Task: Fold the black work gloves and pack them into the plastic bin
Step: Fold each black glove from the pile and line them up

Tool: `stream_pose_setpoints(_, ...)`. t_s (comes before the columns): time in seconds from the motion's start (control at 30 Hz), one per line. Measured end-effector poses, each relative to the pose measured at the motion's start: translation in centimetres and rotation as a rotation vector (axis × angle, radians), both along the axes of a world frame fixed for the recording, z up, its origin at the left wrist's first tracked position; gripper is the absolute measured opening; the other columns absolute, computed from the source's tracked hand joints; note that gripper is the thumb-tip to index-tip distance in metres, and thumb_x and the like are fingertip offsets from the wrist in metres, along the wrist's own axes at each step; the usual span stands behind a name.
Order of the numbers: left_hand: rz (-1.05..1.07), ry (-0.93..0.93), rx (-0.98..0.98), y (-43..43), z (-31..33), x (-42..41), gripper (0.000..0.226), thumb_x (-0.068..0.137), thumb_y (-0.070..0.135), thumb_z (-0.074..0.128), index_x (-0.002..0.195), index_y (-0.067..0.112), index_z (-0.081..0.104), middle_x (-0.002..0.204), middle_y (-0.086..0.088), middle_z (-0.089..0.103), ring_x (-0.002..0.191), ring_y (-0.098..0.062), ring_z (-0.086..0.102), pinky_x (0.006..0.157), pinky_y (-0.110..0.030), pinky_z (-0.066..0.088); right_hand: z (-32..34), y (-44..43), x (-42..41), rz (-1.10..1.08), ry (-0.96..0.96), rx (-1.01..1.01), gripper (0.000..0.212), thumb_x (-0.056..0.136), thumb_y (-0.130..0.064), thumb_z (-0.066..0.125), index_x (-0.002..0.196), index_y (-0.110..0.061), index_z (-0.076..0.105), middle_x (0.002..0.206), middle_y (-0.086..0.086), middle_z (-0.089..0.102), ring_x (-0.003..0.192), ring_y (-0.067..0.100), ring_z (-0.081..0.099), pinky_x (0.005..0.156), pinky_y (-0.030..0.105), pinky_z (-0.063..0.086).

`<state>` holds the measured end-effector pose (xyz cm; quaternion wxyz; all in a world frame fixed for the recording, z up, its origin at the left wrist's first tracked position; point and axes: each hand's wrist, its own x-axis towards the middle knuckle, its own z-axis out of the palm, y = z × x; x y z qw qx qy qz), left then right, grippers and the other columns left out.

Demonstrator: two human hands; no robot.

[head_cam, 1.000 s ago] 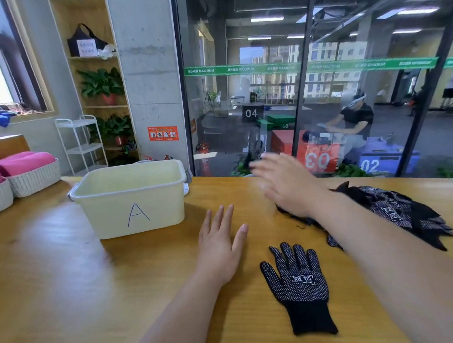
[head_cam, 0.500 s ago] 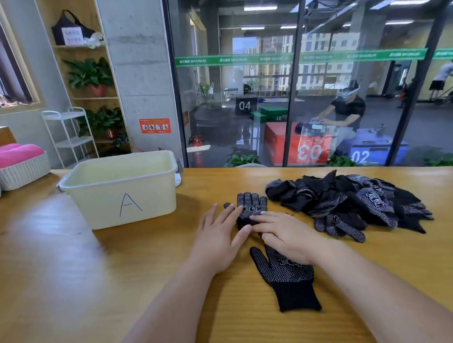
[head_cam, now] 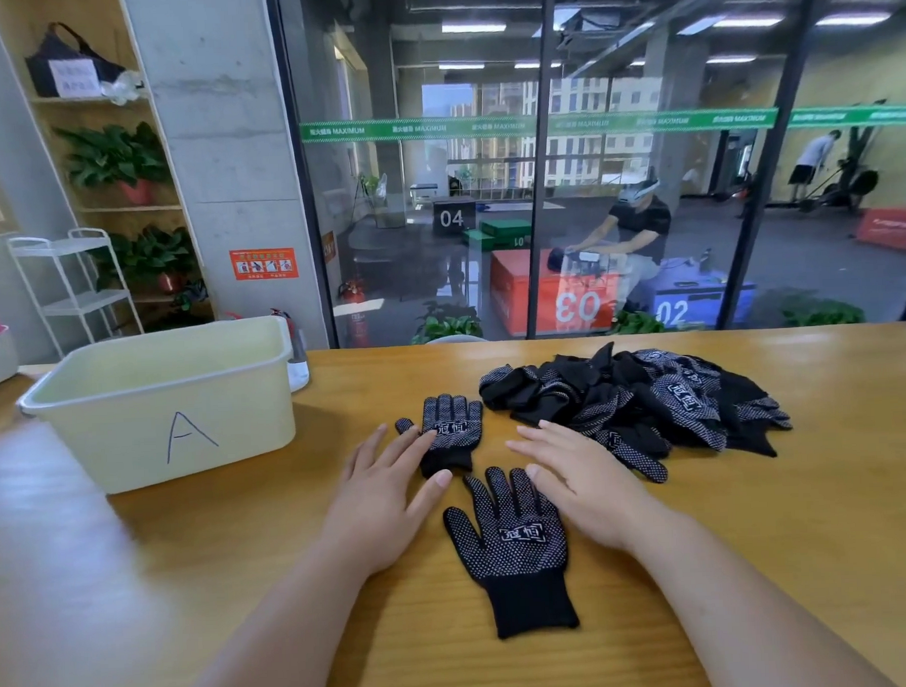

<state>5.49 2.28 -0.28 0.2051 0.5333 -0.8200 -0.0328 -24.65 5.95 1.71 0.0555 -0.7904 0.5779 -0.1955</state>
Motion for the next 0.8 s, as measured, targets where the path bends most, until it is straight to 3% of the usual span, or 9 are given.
stream_pose_setpoints(0.13,-0.027,-0.015,-0.023,-0.2,-0.1,-0.1,0.081,0.095,0.088,0.003,0.166,0.052,0.017,0.173,0.029,0.014,0.163,-0.007,-0.010,0.128,-0.036,-0.006,-0.1,0.6,-1.0,-0.112,0.039,-0.043,0.059,0.108,-0.067,0.021,0.160,-0.046,0.039,0.170,-0.023,0.027,0.159,-0.001,0.009,0.132,0.043,0.016)
stream_pose_setpoints(0.27,-0.087,-0.014,-0.053,0.0,0.0,-0.3,0.079,0.097,0.086,0.006,0.166,0.050,0.021,0.171,0.030,0.019,0.162,-0.001,-0.002,0.133,-0.037,0.001,-0.3,0.8,-1.0,-0.314,0.175,0.075,0.075,0.101,-0.078,0.008,0.167,-0.043,0.018,0.178,-0.008,0.004,0.164,0.015,-0.006,0.133,0.048,0.001)
stream_pose_setpoints(0.37,-0.122,0.017,-0.054,0.2,0.0,-0.5,0.079,0.098,0.086,0.011,0.165,0.047,0.026,0.170,0.029,0.025,0.161,0.003,0.004,0.134,-0.037,0.005,-0.6,0.9,-0.5,-0.302,0.202,0.229,0.084,0.097,-0.083,0.005,0.169,-0.040,0.013,0.178,-0.004,-0.005,0.163,0.019,-0.013,0.132,0.051,-0.003)
stream_pose_setpoints(0.53,-0.169,0.087,-0.036,0.9,0.5,-1.5,0.072,0.102,0.081,0.021,0.165,0.046,0.029,0.168,0.028,0.030,0.159,0.004,0.010,0.133,-0.042,0.017,-0.1,1.5,0.0,-0.198,0.171,0.230,0.081,0.099,-0.082,0.011,0.168,-0.041,0.017,0.178,-0.010,0.001,0.163,0.013,-0.008,0.132,0.049,-0.002)
stream_pose_setpoints(0.67,-0.214,0.111,-0.015,1.5,0.9,-2.5,0.070,0.103,0.080,0.025,0.165,0.047,0.027,0.168,0.030,0.027,0.158,0.007,0.009,0.132,-0.041,0.020,0.9,1.5,-0.6,-0.220,0.106,0.059,0.069,0.103,-0.075,0.030,0.164,-0.043,0.030,0.176,-0.010,0.013,0.163,0.017,0.006,0.132,0.049,0.011)
stream_pose_setpoints(0.8,-0.264,0.096,-0.009,2.1,1.7,-4.0,0.069,0.103,0.075,0.036,0.165,0.047,0.026,0.168,0.030,0.025,0.159,0.004,0.012,0.132,-0.043,0.022,1.8,1.5,-4.3,-0.497,-0.001,-0.028,0.055,0.107,-0.040,0.054,0.159,-0.034,0.039,0.162,-0.003,0.039,0.144,0.025,0.041,0.112,0.049,0.046)
